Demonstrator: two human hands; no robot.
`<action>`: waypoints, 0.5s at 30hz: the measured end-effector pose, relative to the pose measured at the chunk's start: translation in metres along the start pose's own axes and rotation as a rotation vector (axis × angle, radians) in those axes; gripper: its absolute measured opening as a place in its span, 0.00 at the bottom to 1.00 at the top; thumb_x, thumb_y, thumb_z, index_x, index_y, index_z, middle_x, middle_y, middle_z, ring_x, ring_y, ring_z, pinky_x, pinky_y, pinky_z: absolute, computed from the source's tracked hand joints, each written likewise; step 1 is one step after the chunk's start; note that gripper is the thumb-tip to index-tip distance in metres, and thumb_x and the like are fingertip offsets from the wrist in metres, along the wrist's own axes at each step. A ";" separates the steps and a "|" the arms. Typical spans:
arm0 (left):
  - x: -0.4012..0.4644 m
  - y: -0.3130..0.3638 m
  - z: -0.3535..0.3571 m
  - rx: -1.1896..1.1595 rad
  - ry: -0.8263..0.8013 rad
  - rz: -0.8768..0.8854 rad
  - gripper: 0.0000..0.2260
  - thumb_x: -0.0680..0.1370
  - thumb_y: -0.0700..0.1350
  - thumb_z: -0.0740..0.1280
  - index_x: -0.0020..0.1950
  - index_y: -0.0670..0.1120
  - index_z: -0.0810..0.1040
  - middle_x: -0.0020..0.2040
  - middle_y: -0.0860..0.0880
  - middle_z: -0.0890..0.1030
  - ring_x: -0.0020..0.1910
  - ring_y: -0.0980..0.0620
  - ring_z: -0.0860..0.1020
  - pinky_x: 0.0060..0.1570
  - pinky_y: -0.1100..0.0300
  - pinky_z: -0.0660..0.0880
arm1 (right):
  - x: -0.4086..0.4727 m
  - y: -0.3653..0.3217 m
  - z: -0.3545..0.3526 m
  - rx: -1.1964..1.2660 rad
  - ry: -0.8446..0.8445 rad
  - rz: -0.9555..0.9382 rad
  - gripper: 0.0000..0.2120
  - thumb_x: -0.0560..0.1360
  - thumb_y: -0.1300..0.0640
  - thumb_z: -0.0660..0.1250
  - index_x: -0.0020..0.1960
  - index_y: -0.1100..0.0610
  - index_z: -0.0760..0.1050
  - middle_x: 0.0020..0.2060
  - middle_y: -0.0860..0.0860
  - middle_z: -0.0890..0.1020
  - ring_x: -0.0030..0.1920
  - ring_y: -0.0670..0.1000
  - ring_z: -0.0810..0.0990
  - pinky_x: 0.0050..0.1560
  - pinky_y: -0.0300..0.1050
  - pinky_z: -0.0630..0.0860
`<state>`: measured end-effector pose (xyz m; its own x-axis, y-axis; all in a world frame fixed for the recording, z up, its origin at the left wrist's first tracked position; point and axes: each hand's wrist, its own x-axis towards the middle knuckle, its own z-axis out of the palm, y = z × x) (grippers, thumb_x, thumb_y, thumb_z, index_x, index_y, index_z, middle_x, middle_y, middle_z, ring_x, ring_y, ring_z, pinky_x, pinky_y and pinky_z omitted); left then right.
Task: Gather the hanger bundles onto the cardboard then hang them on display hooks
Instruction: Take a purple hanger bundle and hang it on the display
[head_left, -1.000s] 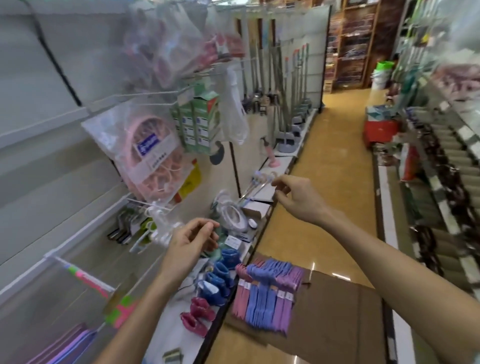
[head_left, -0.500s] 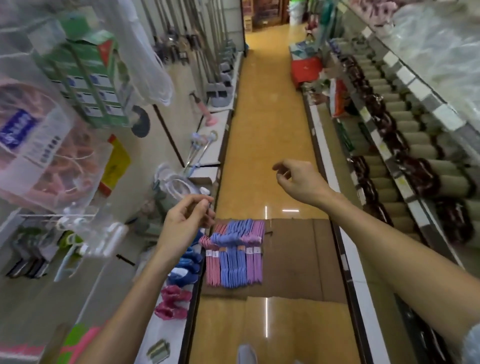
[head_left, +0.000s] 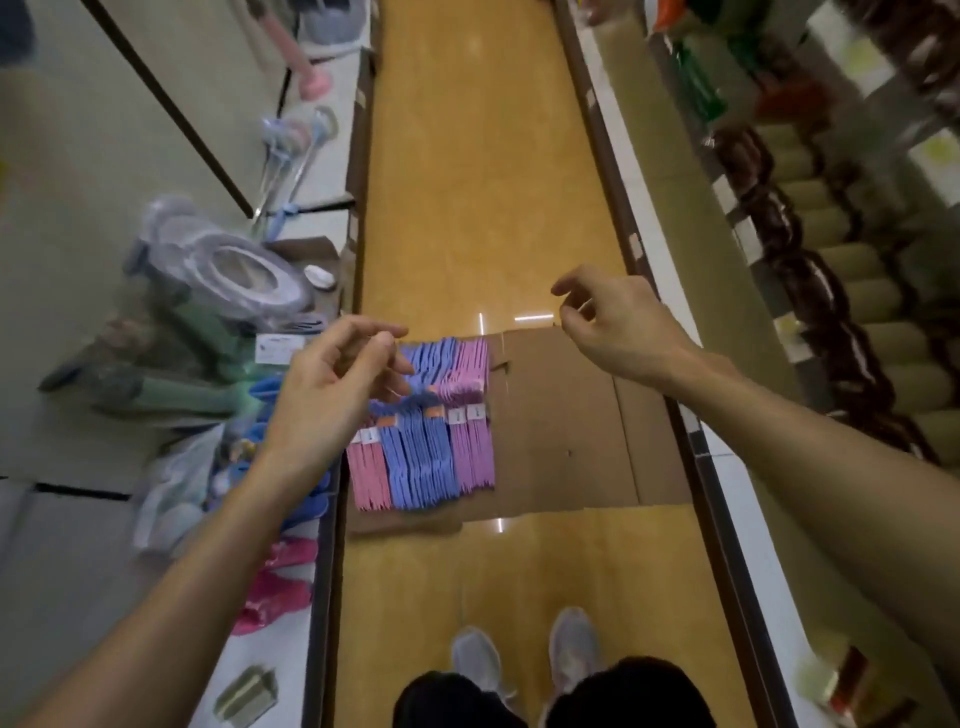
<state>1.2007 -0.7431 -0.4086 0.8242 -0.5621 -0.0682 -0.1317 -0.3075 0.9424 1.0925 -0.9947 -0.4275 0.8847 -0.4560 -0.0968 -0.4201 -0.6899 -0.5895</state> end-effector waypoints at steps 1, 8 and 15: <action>0.005 -0.024 0.009 0.003 -0.001 -0.005 0.08 0.83 0.41 0.62 0.52 0.52 0.80 0.38 0.53 0.83 0.38 0.54 0.81 0.42 0.57 0.80 | 0.004 0.017 0.020 -0.004 -0.007 0.003 0.16 0.82 0.56 0.63 0.69 0.55 0.73 0.58 0.51 0.81 0.54 0.47 0.79 0.54 0.43 0.77; 0.032 -0.191 0.081 0.028 -0.083 -0.070 0.07 0.83 0.42 0.62 0.55 0.47 0.80 0.39 0.51 0.82 0.38 0.51 0.82 0.43 0.53 0.80 | 0.040 0.137 0.170 -0.021 0.005 0.081 0.15 0.81 0.56 0.64 0.67 0.55 0.74 0.56 0.50 0.80 0.52 0.47 0.79 0.54 0.45 0.79; 0.062 -0.315 0.136 0.063 -0.093 -0.122 0.08 0.83 0.41 0.61 0.56 0.47 0.79 0.42 0.48 0.82 0.40 0.50 0.83 0.41 0.58 0.81 | 0.080 0.213 0.305 -0.026 -0.079 0.126 0.15 0.80 0.53 0.62 0.66 0.53 0.75 0.56 0.49 0.81 0.53 0.49 0.79 0.55 0.54 0.80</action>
<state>1.2180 -0.7855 -0.7542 0.7821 -0.5854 -0.2135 -0.0703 -0.4234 0.9032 1.1350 -1.0068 -0.8056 0.8372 -0.4953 -0.2320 -0.5332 -0.6447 -0.5478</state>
